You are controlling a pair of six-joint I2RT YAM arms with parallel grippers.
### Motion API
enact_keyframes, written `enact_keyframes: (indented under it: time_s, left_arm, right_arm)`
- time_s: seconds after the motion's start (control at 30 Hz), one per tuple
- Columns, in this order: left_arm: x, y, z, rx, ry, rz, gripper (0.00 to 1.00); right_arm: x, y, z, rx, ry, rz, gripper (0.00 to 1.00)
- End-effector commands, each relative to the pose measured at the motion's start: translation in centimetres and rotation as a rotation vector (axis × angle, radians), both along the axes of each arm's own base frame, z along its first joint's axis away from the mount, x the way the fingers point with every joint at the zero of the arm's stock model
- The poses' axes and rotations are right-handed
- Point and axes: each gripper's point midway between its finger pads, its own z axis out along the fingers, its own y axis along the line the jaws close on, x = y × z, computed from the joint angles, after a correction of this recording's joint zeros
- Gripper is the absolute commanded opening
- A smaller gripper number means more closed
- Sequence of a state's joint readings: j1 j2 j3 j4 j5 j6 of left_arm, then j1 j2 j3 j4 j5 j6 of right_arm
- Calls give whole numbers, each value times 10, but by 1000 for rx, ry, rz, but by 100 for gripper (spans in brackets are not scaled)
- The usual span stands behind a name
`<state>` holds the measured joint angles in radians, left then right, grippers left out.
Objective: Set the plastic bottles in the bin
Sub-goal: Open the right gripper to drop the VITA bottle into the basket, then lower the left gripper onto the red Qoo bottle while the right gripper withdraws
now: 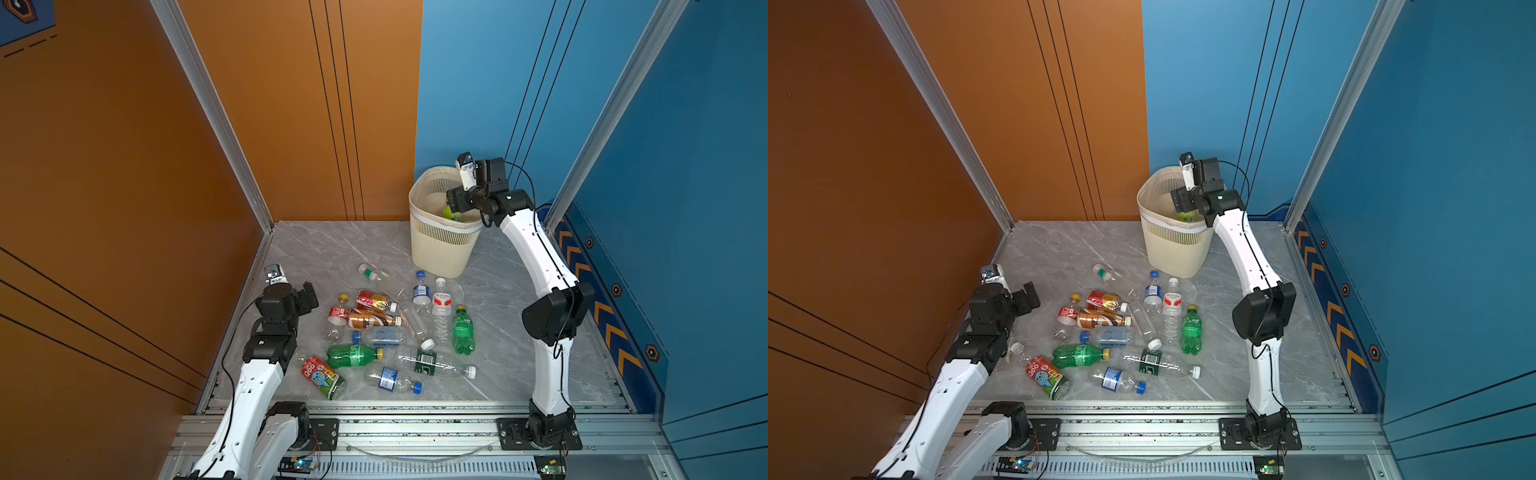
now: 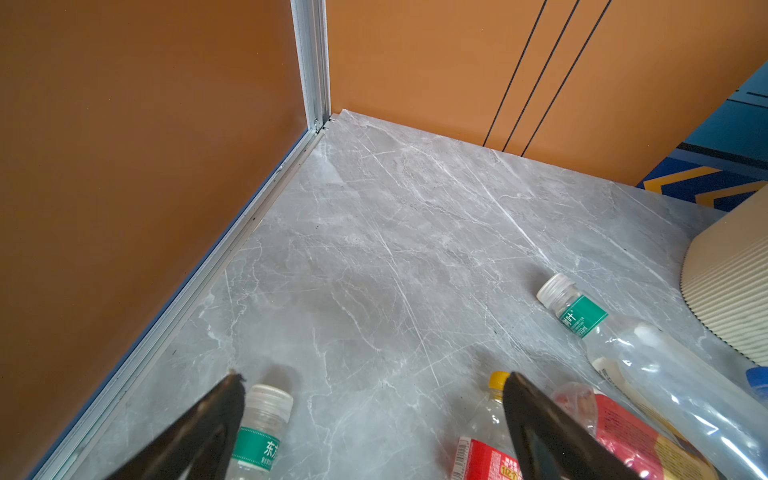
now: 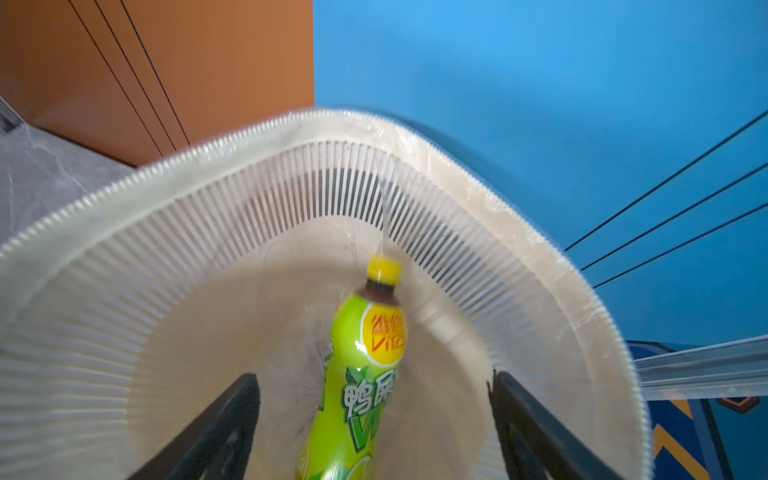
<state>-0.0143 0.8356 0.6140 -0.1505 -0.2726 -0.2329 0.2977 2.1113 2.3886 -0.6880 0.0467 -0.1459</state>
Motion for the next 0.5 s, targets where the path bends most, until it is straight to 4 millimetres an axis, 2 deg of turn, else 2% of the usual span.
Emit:
enact_keyframes:
  time_s: [0.0, 0.1, 0.17, 0.2, 0.27, 0.47]
  left_arm:
    - [3, -1, 12, 8, -17, -4, 98]
    - [3, -2, 12, 3, -15, -6, 98]
    - [4, -3, 12, -4, -14, -11, 98]
    - [4, -4, 12, -4, -15, -13, 98]
    - [4, -4, 11, -8, -10, -13, 98]
    - [4, -8, 6, -18, 7, -16, 98]
  right_arm:
    - [-28, -15, 96, 81, -199, -69, 97]
    - [-52, -28, 131, 164, -255, -119, 100]
    - [-74, -36, 137, 221, -255, -147, 100]
    - [-82, -39, 133, 248, -252, -150, 100]
    - [-112, -42, 122, 313, -259, -139, 100]
    - [-198, -68, 19, 467, -147, -225, 100]
